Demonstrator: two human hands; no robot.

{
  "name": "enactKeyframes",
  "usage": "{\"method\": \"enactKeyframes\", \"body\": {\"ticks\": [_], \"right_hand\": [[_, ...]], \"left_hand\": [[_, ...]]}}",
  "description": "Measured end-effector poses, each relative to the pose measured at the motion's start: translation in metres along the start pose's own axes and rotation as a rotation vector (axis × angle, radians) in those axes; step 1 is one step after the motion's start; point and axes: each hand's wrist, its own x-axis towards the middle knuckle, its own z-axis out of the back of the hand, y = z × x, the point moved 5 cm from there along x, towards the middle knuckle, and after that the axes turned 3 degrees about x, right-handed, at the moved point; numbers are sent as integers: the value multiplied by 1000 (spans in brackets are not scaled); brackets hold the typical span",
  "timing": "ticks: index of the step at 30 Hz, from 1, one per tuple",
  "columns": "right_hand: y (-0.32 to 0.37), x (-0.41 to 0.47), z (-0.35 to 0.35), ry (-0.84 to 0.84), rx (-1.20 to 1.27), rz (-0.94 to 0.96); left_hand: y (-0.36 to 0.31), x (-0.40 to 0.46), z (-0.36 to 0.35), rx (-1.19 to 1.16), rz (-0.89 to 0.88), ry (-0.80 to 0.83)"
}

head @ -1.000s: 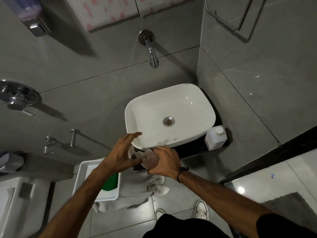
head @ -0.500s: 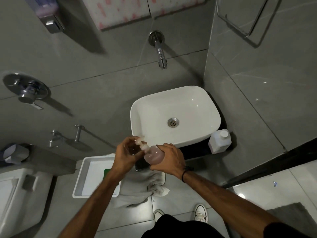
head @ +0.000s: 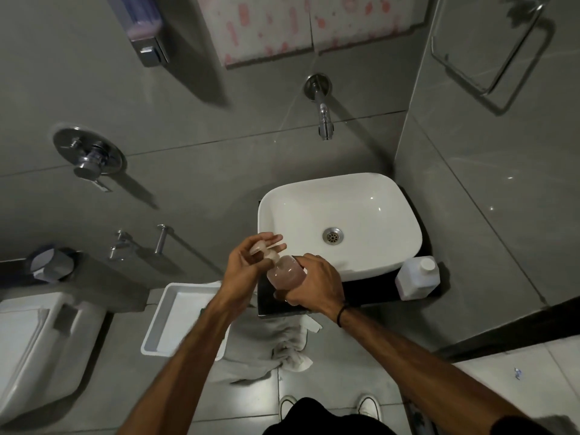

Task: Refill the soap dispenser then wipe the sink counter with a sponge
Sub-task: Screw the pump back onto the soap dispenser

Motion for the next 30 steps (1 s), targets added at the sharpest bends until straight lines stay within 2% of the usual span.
{"method": "enactKeyframes", "body": {"ticks": [5,8,12,25,27,30], "right_hand": [[8,0,2,-20,9,40],[8,0,6,-51,24,36],[9,1,7,-45,32,44],[16,4,10,-17,90,39],[18,5,8,-8,49,30],[20,4,8,-38,41,19]], "left_hand": [[-6,1,-1,27,-41,-199],[-1,2,8,59,-7,-247],[1,1,15,-12,14,-227],[-17,3,10,-41,67,71],[-18,4,5,-20,53,52],[-19,4,3,58,5,-65]]}}
